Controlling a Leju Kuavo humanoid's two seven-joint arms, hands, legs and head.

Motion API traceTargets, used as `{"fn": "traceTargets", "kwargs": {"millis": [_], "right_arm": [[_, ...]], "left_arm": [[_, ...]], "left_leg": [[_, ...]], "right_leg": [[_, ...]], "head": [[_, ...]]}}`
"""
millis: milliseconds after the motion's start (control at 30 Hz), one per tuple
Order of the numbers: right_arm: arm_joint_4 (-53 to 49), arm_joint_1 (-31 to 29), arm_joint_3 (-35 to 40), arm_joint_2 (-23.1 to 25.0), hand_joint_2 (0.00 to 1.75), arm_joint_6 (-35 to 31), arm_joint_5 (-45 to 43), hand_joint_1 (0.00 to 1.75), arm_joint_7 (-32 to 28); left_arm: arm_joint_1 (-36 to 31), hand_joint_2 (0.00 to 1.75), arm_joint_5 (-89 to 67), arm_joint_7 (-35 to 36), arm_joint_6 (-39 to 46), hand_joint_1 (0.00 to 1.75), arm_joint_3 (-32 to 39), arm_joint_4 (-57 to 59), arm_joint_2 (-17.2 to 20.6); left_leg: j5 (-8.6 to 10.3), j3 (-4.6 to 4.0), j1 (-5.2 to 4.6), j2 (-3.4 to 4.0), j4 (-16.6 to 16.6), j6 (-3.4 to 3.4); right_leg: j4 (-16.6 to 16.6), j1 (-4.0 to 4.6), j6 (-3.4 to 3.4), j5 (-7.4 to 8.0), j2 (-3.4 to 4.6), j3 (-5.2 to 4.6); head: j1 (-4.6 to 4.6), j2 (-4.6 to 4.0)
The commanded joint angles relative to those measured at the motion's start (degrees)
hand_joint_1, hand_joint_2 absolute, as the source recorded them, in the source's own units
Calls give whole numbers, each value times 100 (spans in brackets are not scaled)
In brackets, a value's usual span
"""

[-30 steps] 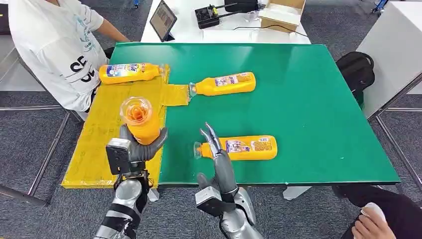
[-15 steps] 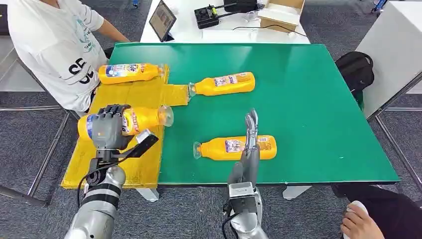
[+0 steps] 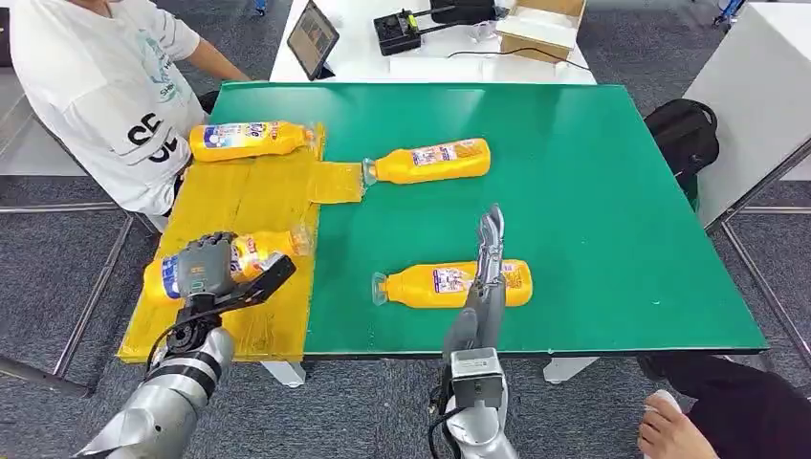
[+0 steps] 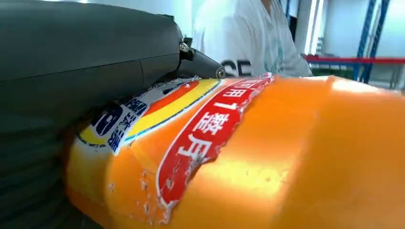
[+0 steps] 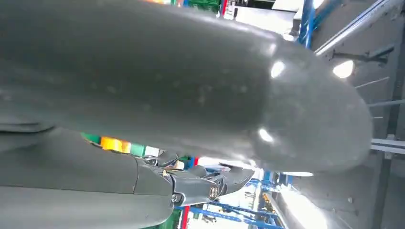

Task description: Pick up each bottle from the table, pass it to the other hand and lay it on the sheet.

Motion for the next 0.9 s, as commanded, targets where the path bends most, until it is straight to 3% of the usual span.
{"fn": "traceTargets", "kwargs": {"millis": [33,367,400,433,467,900], "right_arm": [[365,-184,38,-129,0,32,-57,0,-193],[703,-244,-6,-92,0,199,-34,0,-193],[752,-258,-20,-82,0,230,-44,0,-193],[793,-269,-25,-73,0,238,-32,0,-193],[876,-293,-30,-57,0,277,-18,0,-193],[1309,-460,-105,14,0,406,89,0,-193]], "left_arm": [[-495,175,85,87,-63,175,-343,1193,325],[-494,175,129,153,-585,175,-146,1359,443],[-493,175,167,164,-623,105,-97,1363,442],[-498,175,201,175,-683,7,-58,1377,436],[-503,0,286,104,-786,0,34,1362,410],[-638,0,1016,-559,-1822,0,697,1317,250]], "left_leg": [[-12,30,5,6,-3,4],[-13,41,2,19,-6,6],[-10,37,2,16,-7,4],[-13,47,2,21,-9,5],[-14,50,3,19,-9,5],[0,54,-1,-6,-9,1]], "right_leg": [[-5,9,-18,-10,1,29],[-6,8,-22,-7,13,36],[-7,7,-17,-5,13,33],[-8,7,-21,-6,16,42],[-9,8,-22,-7,15,47],[-5,2,-16,-5,0,54]], "head": [[0,0],[-2,0],[0,0],[0,0],[0,0],[-4,0]]}}
